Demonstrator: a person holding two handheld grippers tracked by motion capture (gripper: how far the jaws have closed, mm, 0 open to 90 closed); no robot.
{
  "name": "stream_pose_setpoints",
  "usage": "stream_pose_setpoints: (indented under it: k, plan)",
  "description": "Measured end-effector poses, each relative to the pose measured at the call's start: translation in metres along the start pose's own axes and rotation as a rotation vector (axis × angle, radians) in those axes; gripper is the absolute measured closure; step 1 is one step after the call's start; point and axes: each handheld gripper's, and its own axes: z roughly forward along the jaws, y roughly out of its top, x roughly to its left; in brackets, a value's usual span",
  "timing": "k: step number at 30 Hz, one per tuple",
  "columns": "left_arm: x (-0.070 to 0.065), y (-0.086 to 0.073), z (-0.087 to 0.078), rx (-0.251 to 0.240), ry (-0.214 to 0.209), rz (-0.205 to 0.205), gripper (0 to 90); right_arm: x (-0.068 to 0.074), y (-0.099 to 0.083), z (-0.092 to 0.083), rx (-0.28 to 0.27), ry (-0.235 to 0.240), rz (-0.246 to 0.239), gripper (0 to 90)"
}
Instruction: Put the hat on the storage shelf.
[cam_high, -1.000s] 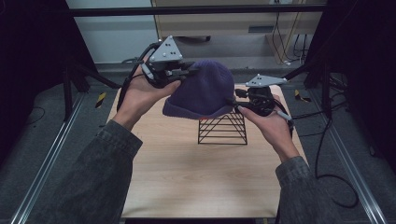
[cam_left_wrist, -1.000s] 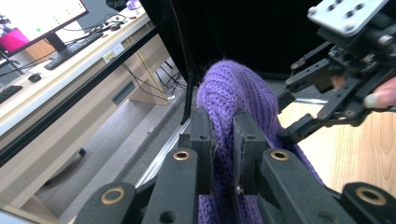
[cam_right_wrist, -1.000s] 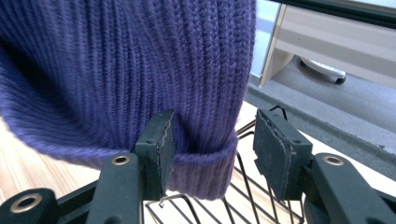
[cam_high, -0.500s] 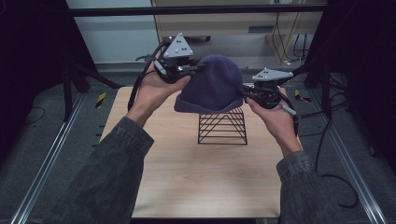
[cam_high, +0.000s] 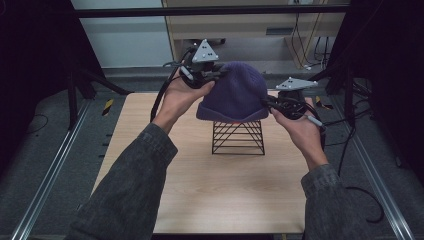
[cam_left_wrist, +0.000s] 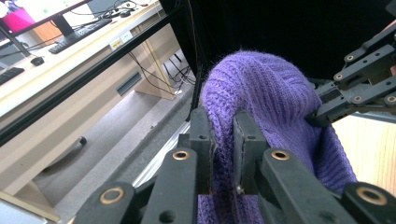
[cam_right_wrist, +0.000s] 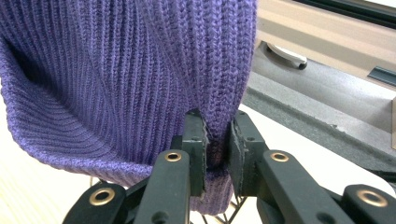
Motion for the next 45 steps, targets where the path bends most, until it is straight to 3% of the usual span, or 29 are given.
stream_pose_setpoints:
  k: [4,12,17,37,45]
  plan:
    - [0.0,-0.003,0.007,0.012,0.007,0.004,80.4,-0.002,-0.003,0.002,0.022,-0.009,-0.015,79.1]
    - [-0.004,-0.011,0.02,0.03,0.008,0.02,80.2,-0.005,-0.016,0.008,0.049,-0.009,0.001,79.9]
    - [-0.006,-0.017,0.026,0.029,-0.007,-0.004,80.0,-0.006,-0.022,0.008,0.067,-0.014,-0.008,80.0]
    - [-0.02,-0.031,0.034,0.047,-0.03,-0.005,79.5,-0.005,-0.041,0.014,0.118,-0.022,-0.011,79.9]
    - [-0.016,-0.04,0.034,0.06,-0.024,-0.017,79.6,-0.002,-0.044,0.019,0.124,-0.017,-0.006,79.8]
